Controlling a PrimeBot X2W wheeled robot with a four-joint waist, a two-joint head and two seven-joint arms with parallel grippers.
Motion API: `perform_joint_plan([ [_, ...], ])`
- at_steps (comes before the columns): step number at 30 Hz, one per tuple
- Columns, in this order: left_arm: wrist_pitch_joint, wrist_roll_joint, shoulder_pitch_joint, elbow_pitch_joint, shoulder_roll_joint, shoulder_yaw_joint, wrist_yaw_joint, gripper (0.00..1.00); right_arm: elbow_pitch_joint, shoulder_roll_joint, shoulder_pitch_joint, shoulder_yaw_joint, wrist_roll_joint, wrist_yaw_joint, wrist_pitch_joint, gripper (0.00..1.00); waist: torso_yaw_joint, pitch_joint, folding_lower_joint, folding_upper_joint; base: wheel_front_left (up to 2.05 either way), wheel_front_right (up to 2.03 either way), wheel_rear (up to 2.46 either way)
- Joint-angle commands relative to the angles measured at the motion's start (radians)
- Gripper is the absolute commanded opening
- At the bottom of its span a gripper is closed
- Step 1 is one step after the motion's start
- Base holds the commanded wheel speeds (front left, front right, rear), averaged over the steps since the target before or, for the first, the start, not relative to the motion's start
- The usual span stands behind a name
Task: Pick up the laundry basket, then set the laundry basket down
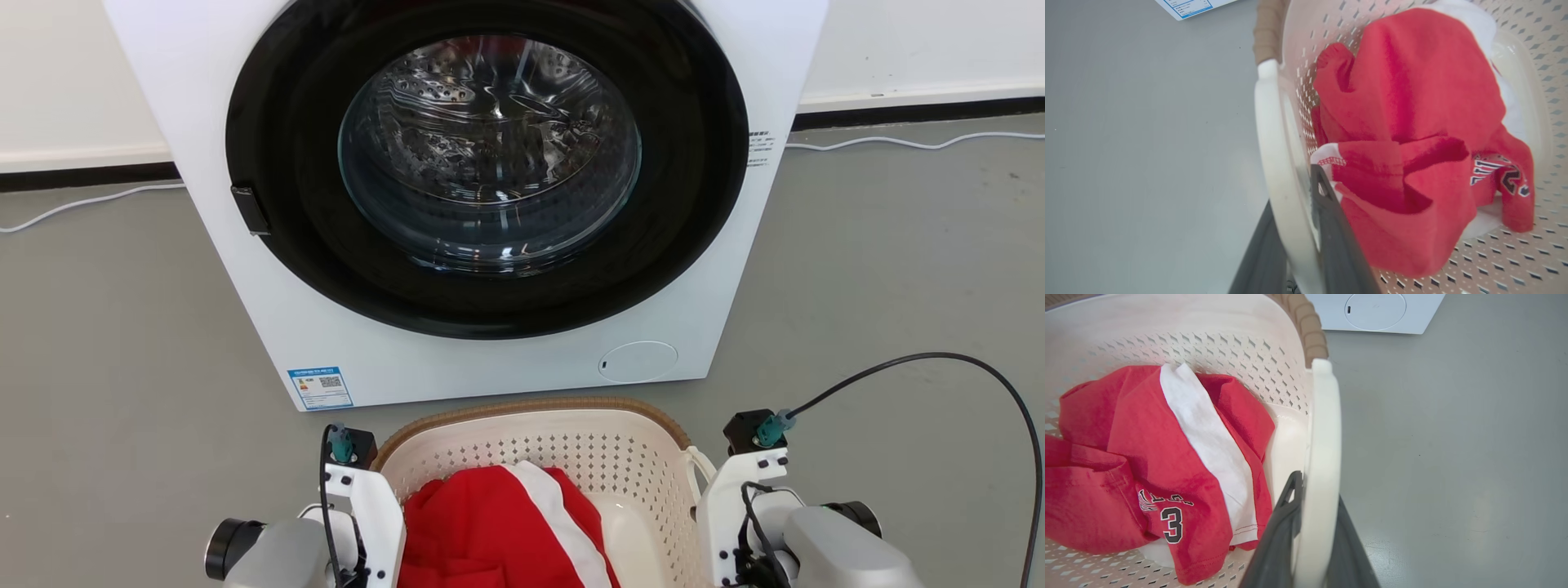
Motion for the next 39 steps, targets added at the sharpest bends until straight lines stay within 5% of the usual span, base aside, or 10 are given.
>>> perform_joint_plan([
  [1, -0.004, 0.006, -0.026, -0.011, 0.020, 0.010, -0.008, 0.00, -0.029, 0.010, -0.014, 0.024, 0.010, 0.009, -0.006, 0.00, -0.003, -0.002, 0.0000, 0.0000, 0.00, 0.00, 0.00],
  [39, 0.006, -0.030, -0.020, -0.011, 0.023, -0.018, -0.005, 0.00, -0.005, 0.010, -0.026, 0.128, 0.112, 0.009, -0.024, 0.00, -0.006, -0.015, 0.0000, 0.0000, 0.00, 0.00, 0.00],
])
